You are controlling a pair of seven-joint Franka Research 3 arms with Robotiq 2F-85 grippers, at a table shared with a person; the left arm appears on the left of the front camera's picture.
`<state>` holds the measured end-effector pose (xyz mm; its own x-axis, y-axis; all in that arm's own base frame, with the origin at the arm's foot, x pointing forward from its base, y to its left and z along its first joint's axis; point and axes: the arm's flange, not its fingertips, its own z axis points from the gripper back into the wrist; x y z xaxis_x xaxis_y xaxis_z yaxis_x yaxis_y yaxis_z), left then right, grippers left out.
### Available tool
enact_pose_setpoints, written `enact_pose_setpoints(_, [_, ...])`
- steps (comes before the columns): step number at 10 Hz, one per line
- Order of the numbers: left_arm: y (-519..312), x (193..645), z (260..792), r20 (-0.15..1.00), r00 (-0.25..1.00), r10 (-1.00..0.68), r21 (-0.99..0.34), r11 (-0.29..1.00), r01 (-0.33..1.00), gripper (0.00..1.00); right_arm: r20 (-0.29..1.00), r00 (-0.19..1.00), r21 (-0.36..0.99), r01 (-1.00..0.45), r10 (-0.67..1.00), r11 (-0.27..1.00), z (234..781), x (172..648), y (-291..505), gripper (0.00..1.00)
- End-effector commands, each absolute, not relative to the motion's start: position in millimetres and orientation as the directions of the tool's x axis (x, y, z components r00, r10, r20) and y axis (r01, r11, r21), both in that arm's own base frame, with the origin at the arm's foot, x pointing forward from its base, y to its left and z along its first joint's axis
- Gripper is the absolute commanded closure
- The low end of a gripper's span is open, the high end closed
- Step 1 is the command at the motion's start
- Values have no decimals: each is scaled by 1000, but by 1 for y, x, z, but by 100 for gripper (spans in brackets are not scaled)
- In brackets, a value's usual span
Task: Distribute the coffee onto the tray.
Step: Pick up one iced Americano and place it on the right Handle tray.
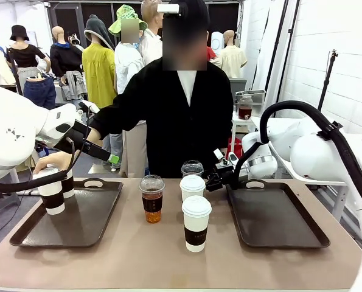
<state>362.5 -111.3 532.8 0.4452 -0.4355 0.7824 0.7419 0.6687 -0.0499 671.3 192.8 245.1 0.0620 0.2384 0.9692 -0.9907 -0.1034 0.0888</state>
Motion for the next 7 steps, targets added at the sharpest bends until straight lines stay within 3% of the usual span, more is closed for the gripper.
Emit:
enact_pose_setpoints(1, [-110,363,532,781,449,-434,-57,667,743,0,964,70,108,-984,257,-140,243,681,203,0])
enact_pose_setpoints(7, [-110,363,532,781,449,-434,-57,667,743,0,966,67,107,-983,251,-148,239,681,214,0])
